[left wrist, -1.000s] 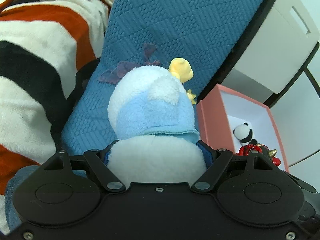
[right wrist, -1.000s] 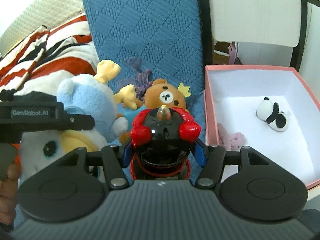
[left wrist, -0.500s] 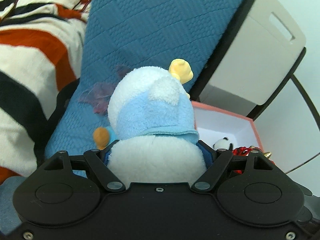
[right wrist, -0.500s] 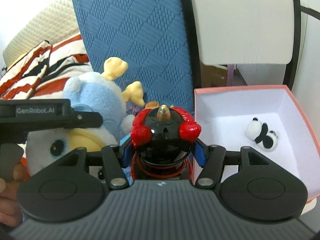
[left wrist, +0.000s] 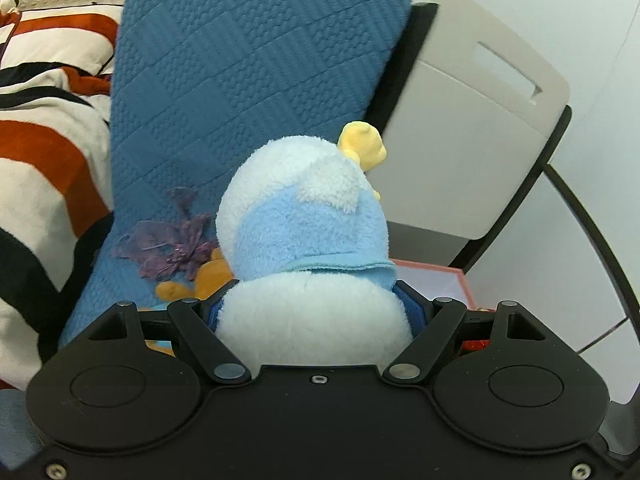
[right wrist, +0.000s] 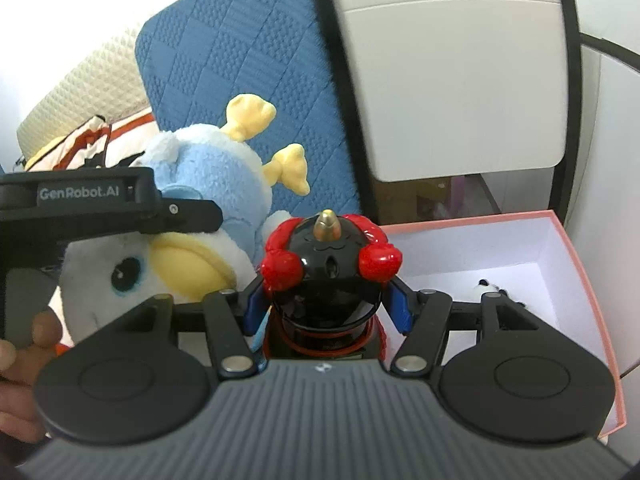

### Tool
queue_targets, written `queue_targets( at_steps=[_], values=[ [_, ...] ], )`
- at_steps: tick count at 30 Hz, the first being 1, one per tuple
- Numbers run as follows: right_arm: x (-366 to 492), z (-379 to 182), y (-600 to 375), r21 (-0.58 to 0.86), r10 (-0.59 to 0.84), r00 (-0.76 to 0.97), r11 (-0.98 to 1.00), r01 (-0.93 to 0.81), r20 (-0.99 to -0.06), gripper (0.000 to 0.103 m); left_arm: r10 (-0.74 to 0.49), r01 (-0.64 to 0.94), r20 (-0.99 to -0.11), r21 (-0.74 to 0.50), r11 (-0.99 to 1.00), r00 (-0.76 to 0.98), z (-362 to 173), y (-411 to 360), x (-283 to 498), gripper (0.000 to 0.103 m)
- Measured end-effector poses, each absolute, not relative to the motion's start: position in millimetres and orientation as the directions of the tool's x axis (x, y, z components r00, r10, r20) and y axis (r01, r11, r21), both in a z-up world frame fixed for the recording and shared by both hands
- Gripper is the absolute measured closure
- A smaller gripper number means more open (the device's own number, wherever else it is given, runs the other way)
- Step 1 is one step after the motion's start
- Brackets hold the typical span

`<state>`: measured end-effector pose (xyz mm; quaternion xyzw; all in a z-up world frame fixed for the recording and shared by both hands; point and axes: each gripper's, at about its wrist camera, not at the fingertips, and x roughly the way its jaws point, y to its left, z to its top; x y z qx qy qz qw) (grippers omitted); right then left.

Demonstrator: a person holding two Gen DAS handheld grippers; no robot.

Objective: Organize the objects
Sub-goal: 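Carry the devil figure over the pink box with the right gripper while the left gripper holds the bird plush, then open the right gripper to drop the devil figure into the box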

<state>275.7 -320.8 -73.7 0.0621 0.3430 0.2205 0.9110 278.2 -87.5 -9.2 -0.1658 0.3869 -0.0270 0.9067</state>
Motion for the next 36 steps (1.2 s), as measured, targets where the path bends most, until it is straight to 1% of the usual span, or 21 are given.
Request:
queue_targets(
  at_steps=[4,8,10,12,14,16,23,30,36],
  values=[
    [280.3,-73.4,-342.7,0.267,0.437,0.677,0.899,-0.347,-0.592,0.040,-0.196,-0.054,-0.685,-0.325,0.944,0.702,-11.0,-112.9,287.9,0.026],
    [288.2,-82.3,-367.3,0.259,0.401,0.689,0.916,-0.306,-0.604,0.040,-0.220,-0.029,-0.658,-0.345,0.938,0.721,-14.5,-137.1,297.5,0.037],
    [294.3,-91.9,-383.6,0.286,0.403,0.684,0.915,-0.286,-0.607,0.040,-0.231,-0.015,-0.657,-0.347,0.938,0.718,-18.9,-148.3,305.0,0.037],
    [300.2,-103.4,-398.6,0.289,0.380,0.677,0.924,-0.250,-0.630,0.040,-0.217,-0.021,-0.682,-0.322,0.947,0.699,-27.6,-159.6,313.8,0.037],
    [303.6,-113.6,-412.1,0.297,0.371,0.670,0.927,-0.227,-0.644,0.040,-0.231,-0.024,-0.693,-0.338,0.941,0.683,-38.4,-166.5,317.2,0.037],
    [306.0,-123.2,-423.4,0.290,0.354,0.664,0.934,-0.210,-0.658,0.040,-0.241,-0.031,-0.711,-0.346,0.938,0.661,-50.0,-172.9,318.7,0.037],
    [318.3,-157.5,-454.7,0.281,0.321,0.641,0.945,-0.167,-0.697,0.040,-0.215,-0.058,-0.759,-0.315,0.947,0.615,-91.5,-196.0,319.8,0.037],
    [327.7,-202.3,-463.6,0.253,0.299,0.593,0.954,-0.163,-0.748,0.040,-0.198,-0.073,-0.812,-0.283,0.956,0.549,-132.6,-216.8,322.6,0.037],
    [336.7,-240.3,-467.0,0.242,0.288,0.533,0.958,-0.156,-0.796,0.040,-0.187,-0.062,-0.839,-0.252,0.966,0.511,-153.5,-231.8,328.4,0.037]
  ],
)
